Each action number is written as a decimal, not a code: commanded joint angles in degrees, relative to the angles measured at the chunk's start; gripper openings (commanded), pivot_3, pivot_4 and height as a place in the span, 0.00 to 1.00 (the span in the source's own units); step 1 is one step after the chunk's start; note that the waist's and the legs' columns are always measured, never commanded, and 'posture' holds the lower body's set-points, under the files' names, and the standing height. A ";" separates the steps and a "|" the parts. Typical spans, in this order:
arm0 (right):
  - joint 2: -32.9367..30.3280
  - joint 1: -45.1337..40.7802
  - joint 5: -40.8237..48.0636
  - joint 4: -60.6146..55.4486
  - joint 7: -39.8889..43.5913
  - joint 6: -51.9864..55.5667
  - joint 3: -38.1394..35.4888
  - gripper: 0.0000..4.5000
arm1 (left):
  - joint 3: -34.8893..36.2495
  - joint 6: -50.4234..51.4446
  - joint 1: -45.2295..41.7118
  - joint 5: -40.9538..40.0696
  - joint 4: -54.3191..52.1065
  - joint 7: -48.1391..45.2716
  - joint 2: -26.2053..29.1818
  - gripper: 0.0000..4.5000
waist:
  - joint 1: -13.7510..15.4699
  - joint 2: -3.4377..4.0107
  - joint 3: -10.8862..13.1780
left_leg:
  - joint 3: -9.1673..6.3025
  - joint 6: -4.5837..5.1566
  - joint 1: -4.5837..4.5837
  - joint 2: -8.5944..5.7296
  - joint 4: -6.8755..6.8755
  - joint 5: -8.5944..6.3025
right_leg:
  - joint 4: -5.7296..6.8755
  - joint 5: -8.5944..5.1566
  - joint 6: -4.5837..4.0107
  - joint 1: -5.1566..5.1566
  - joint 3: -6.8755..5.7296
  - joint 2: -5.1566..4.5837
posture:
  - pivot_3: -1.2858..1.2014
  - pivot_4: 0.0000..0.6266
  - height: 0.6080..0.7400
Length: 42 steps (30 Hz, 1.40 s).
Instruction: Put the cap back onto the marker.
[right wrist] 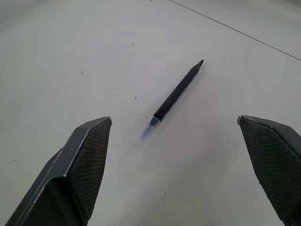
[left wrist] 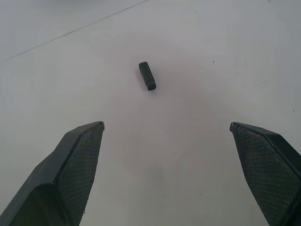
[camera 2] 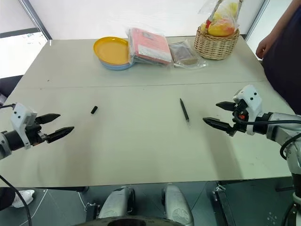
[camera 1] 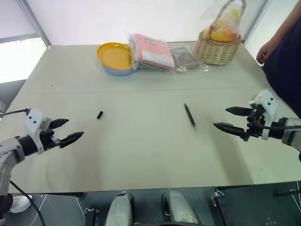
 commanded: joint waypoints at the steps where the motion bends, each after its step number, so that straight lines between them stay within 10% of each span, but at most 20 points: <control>1: 0.32 -1.28 0.47 -1.75 -0.83 -0.49 -0.39 0.99 | 1.15 0.46 -0.46 -1.10 -1.74 0.01 0.08 1.00 | 0.00 0.00 0.00 | 0.00 0.00 0.00 0.00 0.00 0.00 | 0.00 0.00 0.00 0.00 0.00 0.00 | 0.52 0.24 1.00; 31: 3.28 -2.21 1.16 -2.80 -6.67 2.43 1.14 0.99 | 1.54 0.19 -1.01 -1.29 -1.42 -0.54 -0.38 1.00 | 0.03 0.00 0.00 | 0.01 0.00 0.00 -0.02 0.01 0.00 | 0.03 0.01 0.02 0.00 -0.01 0.05 | 0.52 0.24 1.00; 42: 4.44 -2.67 1.63 -4.99 -9.77 5.50 1.72 0.99 | -16.39 -7.74 -24.21 4.87 10.89 -18.36 1.94 1.00 | 0.39 -0.02 0.00 | 0.15 0.00 -0.02 -0.16 0.14 0.01 | 0.07 0.02 0.03 0.07 -0.10 0.25 | 0.52 0.24 1.00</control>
